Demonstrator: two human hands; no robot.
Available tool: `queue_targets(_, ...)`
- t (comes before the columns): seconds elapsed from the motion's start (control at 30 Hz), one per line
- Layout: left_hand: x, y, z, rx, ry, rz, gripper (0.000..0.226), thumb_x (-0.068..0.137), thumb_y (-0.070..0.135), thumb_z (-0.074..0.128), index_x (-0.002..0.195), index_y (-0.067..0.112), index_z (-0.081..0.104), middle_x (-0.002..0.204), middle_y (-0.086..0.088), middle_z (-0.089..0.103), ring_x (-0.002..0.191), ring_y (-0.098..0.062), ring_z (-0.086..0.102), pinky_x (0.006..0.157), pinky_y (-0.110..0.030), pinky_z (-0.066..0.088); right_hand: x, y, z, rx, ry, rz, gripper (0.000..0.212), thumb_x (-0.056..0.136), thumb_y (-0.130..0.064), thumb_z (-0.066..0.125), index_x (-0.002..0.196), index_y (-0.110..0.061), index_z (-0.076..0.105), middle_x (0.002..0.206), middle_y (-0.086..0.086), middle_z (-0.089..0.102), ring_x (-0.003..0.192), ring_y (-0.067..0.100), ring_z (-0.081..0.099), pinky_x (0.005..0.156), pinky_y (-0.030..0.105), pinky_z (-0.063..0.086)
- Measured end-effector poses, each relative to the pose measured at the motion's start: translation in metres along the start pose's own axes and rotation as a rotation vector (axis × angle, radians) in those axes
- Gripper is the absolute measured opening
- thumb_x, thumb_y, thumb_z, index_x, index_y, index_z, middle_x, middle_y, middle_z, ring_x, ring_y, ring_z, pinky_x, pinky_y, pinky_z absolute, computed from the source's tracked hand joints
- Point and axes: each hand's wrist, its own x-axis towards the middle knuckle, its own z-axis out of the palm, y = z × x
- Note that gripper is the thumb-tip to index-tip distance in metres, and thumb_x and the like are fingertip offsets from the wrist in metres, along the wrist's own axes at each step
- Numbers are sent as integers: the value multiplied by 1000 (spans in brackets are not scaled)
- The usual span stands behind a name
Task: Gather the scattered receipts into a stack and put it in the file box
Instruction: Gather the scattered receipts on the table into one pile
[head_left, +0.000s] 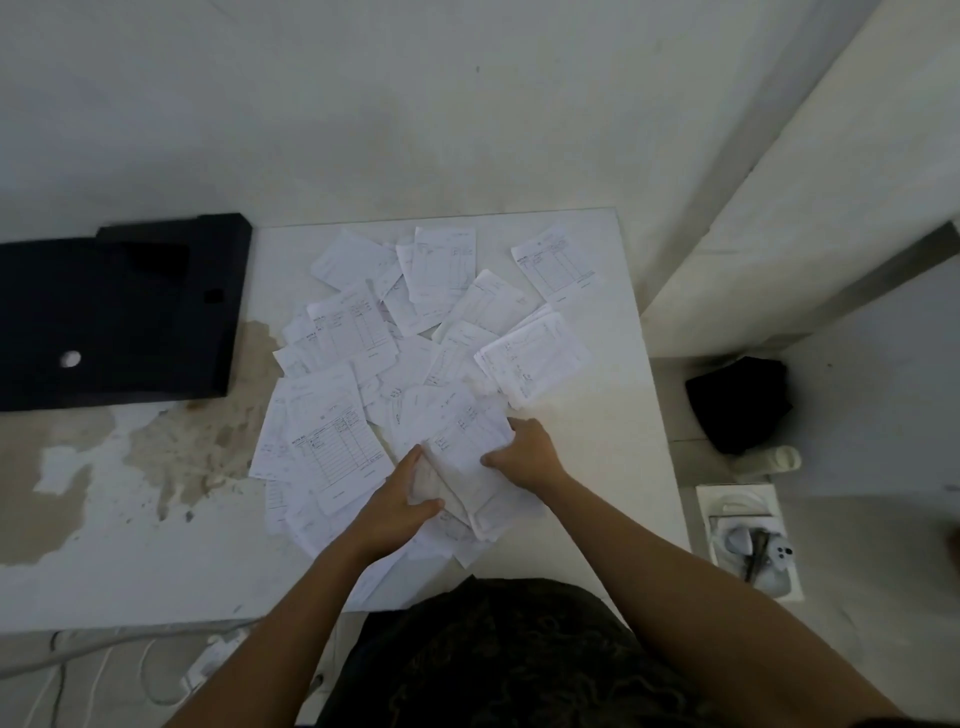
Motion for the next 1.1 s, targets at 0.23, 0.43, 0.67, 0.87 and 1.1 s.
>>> queue_targets(0.23, -2, 1, -1, -39, -14, 14, 83, 92, 23, 64, 154, 28, 9, 160, 5, 19, 142, -10, 23, 117, -32, 22, -13, -5, 22, -156, 123, -88, 21, 77, -7, 57, 96, -15, 55, 149, 12, 30, 130, 34, 39, 100, 41, 41)
queue_targets(0.43, -1, -1, 1, 23, -4, -15, 84, 92, 29, 63, 154, 30, 7, 162, 3, 14, 146, -17, 19, 118, -36, 21, -6, -11, 10, 237, 136, 112, 61, 74, -4, 74, 122, -16, 37, 115, 8, 50, 81, 13, 52, 67, 24, 43)
queue_targets(0.67, -1, -4, 3, 37, 73, -14, 80, 90, 32, 64, 153, 31, 15, 158, 7, 24, 143, -16, 27, 107, -30, 27, -3, -11, 5, 132, -111, 201, 45, 75, -14, 80, 115, 1, 66, 112, 16, 69, 99, 30, 65, 78, 36, 52)
queue_targets(0.87, -13, -3, -7, -232, 279, 0, 57, 92, 19, 64, 143, 23, 38, 134, 4, 50, 124, -15, 49, 100, -30, 40, -16, -8, -11, 186, 15, 195, 20, 84, -24, 73, 86, -5, 67, 91, 11, 68, 82, 25, 64, 62, 28, 46)
queue_targets(1.1, -21, 17, -37, -445, 235, 36, 65, 85, 34, 72, 142, 27, 42, 139, 8, 50, 125, -14, 50, 108, -40, 42, -52, -26, -34, 733, 189, 138, 8, 87, -19, 72, 95, -17, 72, 96, 13, 74, 74, 28, 67, 49, 28, 48)
